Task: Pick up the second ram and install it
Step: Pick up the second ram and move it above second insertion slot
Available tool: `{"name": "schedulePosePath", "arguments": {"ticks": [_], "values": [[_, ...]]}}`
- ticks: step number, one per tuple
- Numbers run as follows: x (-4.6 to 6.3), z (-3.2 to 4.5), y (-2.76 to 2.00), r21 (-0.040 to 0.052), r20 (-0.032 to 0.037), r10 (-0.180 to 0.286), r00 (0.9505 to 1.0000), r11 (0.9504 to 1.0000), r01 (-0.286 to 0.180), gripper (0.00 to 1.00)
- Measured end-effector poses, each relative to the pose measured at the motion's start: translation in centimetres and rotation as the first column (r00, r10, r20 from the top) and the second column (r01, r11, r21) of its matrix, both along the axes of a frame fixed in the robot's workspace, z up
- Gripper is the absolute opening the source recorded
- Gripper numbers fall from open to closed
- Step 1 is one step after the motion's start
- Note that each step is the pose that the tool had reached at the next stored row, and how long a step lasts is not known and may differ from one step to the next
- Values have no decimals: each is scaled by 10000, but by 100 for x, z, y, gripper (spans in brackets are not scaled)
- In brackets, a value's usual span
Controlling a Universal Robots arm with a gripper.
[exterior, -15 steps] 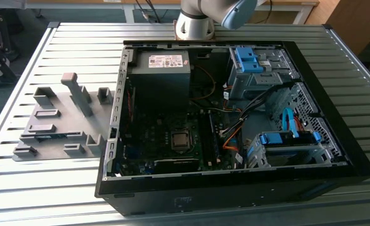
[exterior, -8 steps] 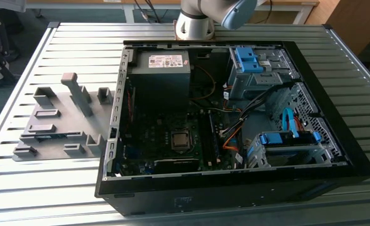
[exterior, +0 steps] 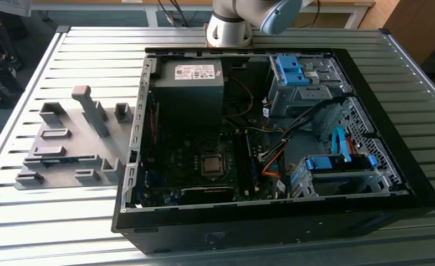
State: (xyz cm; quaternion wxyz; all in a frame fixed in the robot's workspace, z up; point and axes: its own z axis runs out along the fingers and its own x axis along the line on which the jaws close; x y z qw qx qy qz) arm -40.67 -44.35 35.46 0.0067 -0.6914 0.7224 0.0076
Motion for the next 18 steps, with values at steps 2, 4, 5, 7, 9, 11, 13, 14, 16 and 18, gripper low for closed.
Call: {"name": "schedulePosePath", "arguments": {"ticks": [2,4,5,7,9,11,13,14,16,18], "values": [[-2,-30,0,9,8,0,10000,10000,0,41],[-5,-65,0,17,9,0,10000,10000,0,41],[-6,-84,0,18,9,0,10000,10000,0,41],[-8,-120,0,19,9,0,10000,10000,0,41],[-10,-157,-1,18,8,0,10000,10000,0,41],[-12,-194,-3,19,9,-1,10000,10000,1,41],[-12,-229,-6,19,9,-1,10000,10000,1,41],[-12,-247,-7,19,9,0,10000,10000,0,41],[-12,-281,-9,17,8,0,10000,10000,0,41],[-12,-314,-10,18,8,0,10000,10000,0,41]]}}
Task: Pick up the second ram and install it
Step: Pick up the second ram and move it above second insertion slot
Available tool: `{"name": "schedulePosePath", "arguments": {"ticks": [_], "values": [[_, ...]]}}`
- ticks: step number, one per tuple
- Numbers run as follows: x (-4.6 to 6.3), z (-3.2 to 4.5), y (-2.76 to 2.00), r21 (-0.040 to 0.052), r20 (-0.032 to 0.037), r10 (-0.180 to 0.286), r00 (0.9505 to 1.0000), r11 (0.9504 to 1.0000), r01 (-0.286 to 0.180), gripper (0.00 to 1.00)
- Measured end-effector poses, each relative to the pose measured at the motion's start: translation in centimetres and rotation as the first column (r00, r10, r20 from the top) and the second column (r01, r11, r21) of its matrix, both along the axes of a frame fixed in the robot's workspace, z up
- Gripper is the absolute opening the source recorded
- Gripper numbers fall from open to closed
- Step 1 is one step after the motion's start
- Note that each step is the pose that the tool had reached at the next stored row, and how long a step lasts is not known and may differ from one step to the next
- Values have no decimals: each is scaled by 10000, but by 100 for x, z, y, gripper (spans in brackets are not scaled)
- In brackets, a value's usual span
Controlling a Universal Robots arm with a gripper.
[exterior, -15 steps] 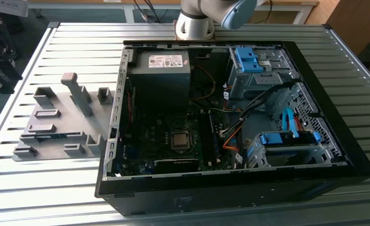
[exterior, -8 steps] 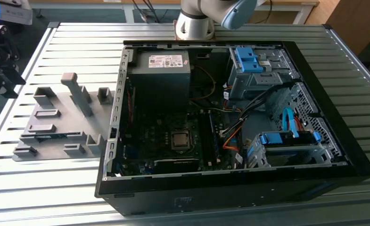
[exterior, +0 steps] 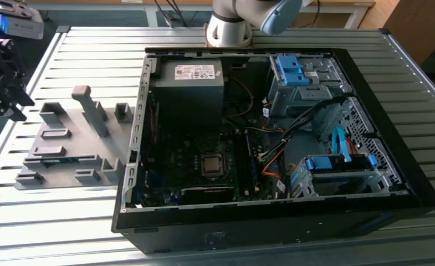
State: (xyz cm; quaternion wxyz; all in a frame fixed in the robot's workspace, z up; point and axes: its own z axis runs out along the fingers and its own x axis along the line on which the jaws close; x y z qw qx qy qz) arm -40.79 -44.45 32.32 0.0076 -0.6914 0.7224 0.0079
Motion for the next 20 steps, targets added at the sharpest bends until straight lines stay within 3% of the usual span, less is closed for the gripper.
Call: {"name": "schedulePosePath", "arguments": {"ticks": [2,3,13,20], "values": [[0,-28,0,0,1,0,10000,10000,0,40],[0,-37,0,1,1,0,10000,10000,0,33],[0,-47,0,2,3,0,10000,10000,0,33],[-2,-106,-12,1,3,0,10000,10000,0,33]]}}
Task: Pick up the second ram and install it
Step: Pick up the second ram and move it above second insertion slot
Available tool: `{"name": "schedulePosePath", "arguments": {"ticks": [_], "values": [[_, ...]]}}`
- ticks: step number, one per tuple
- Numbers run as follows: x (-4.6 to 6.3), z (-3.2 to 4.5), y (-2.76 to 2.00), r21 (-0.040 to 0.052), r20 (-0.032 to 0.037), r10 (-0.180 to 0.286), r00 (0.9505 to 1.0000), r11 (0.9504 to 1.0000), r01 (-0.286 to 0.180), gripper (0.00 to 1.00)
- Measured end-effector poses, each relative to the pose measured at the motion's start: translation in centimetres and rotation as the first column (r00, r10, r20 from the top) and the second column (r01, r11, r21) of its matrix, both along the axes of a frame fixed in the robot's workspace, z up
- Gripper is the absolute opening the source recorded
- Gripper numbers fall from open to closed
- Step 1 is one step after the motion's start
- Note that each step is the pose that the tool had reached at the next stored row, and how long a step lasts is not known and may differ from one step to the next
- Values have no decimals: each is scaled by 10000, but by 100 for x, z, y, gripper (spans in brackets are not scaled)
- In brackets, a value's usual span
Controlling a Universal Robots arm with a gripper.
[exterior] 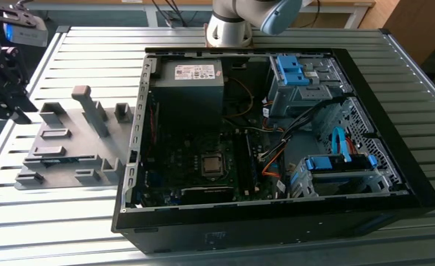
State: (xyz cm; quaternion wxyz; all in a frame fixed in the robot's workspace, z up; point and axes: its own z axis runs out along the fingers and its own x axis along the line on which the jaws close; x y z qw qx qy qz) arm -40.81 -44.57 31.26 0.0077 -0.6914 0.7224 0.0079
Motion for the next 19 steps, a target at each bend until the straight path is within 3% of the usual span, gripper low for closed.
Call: {"name": "schedulePosePath", "arguments": {"ticks": [19], "values": [[-5,-322,-74,-7,-1,-1,10000,10000,1,33]]}}
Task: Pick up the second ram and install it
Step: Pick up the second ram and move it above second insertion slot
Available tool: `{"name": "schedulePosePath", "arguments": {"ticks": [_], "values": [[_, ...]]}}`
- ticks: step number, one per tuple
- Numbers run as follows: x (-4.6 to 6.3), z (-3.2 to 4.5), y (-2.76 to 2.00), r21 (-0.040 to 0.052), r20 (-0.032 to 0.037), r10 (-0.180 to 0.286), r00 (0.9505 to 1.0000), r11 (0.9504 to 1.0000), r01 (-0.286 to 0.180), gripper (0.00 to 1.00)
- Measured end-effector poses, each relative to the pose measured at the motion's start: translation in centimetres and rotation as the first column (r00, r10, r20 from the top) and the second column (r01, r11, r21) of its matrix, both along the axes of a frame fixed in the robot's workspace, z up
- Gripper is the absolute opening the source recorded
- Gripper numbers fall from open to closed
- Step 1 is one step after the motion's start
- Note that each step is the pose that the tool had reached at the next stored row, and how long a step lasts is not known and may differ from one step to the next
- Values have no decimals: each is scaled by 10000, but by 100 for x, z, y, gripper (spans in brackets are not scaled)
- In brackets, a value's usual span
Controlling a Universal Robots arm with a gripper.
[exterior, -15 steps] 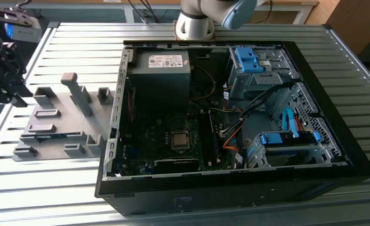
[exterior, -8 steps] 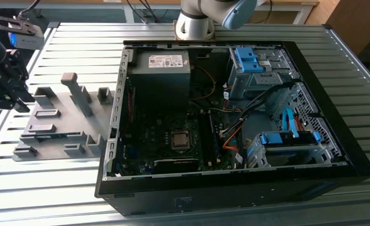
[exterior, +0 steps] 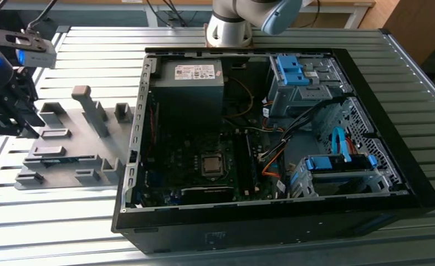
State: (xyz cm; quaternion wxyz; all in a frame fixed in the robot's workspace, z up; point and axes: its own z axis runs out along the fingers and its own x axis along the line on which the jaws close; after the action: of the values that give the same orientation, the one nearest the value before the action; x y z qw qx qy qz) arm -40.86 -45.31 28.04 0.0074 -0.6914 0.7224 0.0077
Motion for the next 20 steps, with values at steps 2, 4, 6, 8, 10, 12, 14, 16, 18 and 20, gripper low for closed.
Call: {"name": "schedulePosePath", "arguments": {"ticks": [2,4,6,8,10,12,14,16,18,20], "values": [[1,-36,-1,0,-1,1,10000,10000,-1,33],[1,-69,-3,0,-24,1,10000,10000,-1,33],[1,-101,-5,0,-76,1,10000,10000,-1,33],[0,-134,-7,0,-92,0,10000,10000,0,33],[0,-161,-8,1,-93,0,10000,10000,0,33],[0,-186,-9,1,-91,1,10000,10000,-1,33],[0,-216,-14,1,-84,2,10000,10000,-2,33],[0,-239,-18,-2,-83,8,10000,10000,-8,33],[-1,-265,-19,-2,-81,11,10000,10000,-11,33],[-1,-294,-21,-2,-81,14,10000,10000,-14,33]]}}
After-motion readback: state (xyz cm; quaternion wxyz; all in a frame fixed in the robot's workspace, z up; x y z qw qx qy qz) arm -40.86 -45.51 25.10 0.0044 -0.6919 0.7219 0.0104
